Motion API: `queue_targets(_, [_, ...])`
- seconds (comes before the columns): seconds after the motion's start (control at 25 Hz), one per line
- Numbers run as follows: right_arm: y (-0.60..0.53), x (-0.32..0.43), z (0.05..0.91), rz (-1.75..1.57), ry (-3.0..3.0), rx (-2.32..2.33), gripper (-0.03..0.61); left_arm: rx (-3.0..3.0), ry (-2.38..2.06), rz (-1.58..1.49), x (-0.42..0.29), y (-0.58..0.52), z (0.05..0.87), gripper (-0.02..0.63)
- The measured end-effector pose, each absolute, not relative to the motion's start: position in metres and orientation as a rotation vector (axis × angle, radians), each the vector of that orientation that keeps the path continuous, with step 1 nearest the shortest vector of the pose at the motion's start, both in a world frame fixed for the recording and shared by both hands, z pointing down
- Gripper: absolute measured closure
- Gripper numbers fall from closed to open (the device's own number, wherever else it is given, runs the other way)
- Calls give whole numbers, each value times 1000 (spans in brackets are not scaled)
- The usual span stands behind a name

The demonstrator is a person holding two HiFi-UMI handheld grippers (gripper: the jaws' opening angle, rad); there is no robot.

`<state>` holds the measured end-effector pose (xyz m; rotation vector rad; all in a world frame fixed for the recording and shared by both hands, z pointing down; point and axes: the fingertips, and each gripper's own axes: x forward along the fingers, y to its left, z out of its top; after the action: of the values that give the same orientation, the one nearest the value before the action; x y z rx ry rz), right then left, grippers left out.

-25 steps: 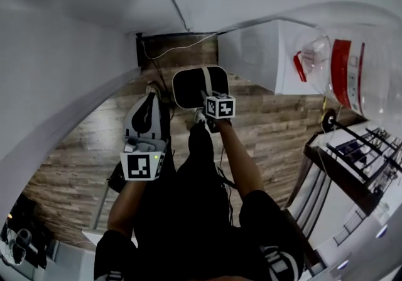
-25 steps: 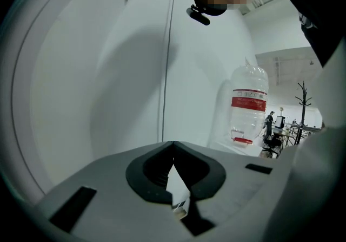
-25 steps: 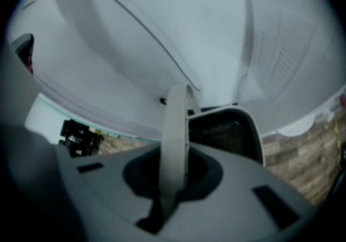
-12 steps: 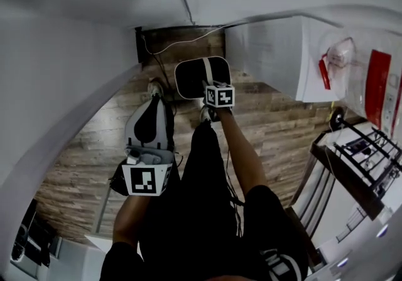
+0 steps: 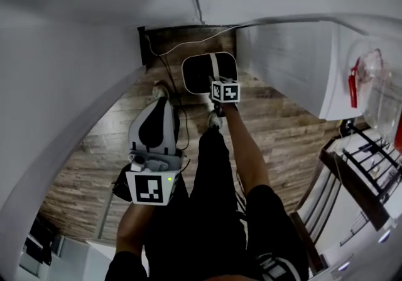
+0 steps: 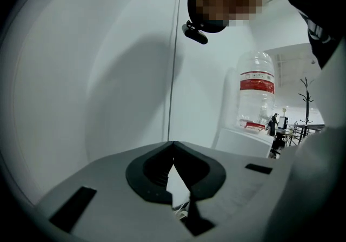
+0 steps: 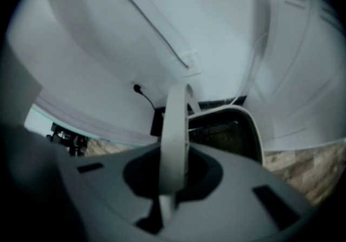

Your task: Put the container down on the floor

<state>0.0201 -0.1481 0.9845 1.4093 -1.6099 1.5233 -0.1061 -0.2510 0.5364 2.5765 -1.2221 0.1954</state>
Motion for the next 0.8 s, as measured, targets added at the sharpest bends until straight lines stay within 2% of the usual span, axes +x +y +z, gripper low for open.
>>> queue_targets(0.32, [-173,22,1028,1554,-1623,1430,545,2513,-1265,207,-110,-260,584,585])
queue_targets(0.8, [-196,19,1066,1579,-1636,1429,545,2524,-1285,224,-109,-270,603,585])
